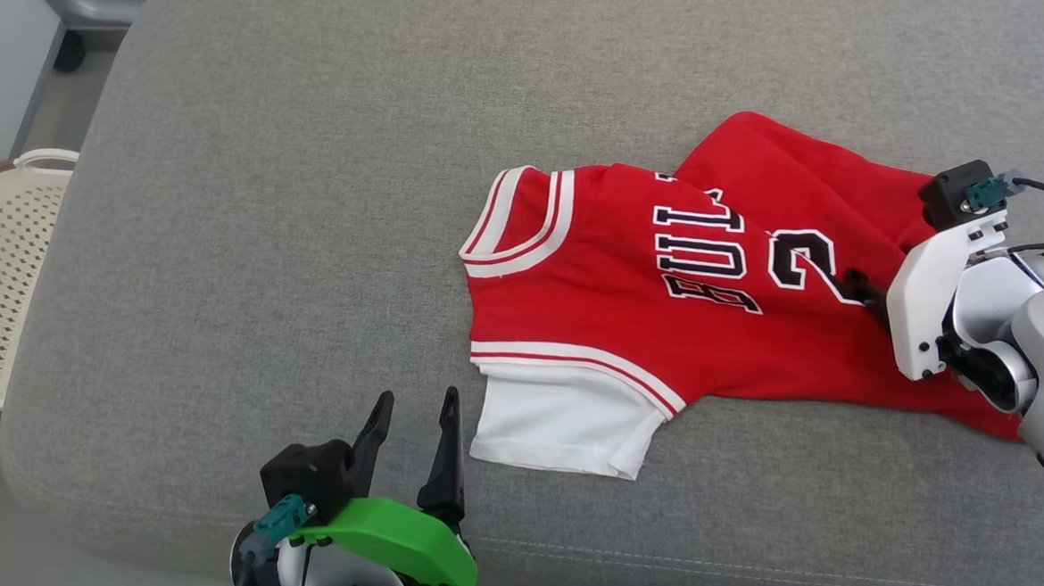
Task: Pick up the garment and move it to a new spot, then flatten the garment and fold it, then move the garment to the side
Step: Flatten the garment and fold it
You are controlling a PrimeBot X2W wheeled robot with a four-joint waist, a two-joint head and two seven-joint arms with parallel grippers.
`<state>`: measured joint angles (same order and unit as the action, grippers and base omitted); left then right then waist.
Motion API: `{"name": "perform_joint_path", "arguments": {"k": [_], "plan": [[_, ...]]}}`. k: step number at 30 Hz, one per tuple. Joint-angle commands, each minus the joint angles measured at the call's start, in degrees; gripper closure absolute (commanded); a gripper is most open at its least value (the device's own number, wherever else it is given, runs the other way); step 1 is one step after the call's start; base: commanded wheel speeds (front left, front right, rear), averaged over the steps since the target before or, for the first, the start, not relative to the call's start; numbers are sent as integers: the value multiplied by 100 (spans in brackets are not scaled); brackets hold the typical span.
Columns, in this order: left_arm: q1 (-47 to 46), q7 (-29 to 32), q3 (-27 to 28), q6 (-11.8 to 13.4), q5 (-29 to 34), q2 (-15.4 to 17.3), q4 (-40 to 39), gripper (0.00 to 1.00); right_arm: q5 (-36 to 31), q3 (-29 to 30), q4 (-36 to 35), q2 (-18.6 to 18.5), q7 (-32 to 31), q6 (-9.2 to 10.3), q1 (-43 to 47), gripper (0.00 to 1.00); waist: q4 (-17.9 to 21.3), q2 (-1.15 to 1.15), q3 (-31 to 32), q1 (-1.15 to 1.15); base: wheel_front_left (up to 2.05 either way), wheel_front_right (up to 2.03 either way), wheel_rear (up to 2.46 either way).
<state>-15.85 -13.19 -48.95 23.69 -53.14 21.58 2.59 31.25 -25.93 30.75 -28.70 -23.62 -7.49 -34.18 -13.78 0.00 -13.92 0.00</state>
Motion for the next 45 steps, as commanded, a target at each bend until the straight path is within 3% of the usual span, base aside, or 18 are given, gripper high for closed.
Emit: {"name": "perform_joint_path", "arguments": {"k": [1, 3, 16, 27, 28, 30, 37, 45], "plan": [[-60, -23, 16, -27, 46, -12, 24, 0, 50, -44, 32, -7, -17, 0, -62, 69, -91, 0, -40, 0, 0, 0, 0], [-50, -37, 19, -35, 47, -21, 34, 0, 119, -121, 141, -21, -9, 0, -160, 100, -130, 0, -37, 0, 0, 0, 0], [-70, -37, -37, -104, 66, -92, 99, 0, 1, 262, 1159, 227, 578, 1, -1099, 100, -211, 0, -58, 0, 0, 0, 0], [-159, 11, -141, -183, 69, -172, 217, 0, -564, 806, 2556, 749, 1220, 0, -1818, 100, -373, 0, -84, 0, 0, 0, 0], [-155, 11, -146, -184, 66, -174, 225, 0, -609, 835, 2676, 786, 1272, 1, -1861, 87, -378, 0, -75, 0, 0, 0, 0], [-133, 7, -147, -175, 55, -175, 240, 0, -713, 840, 2839, 856, 1447, 0, -1941, 0, -369, 0, -38, 0, 0, 0, 0], [-28, 23, -148, -150, 37, -94, 237, 0, -772, 617, 2977, 912, 1744, 1, -1982, 0, -125, 0, 206, 0, 0, 0, 0], [16, 100, -120, -70, 40, 83, 138, 0, -117, 235, 2240, 843, 2264, 1, -1456, 0, 513, 0, 687, 0, 0, 0, 0]]}}
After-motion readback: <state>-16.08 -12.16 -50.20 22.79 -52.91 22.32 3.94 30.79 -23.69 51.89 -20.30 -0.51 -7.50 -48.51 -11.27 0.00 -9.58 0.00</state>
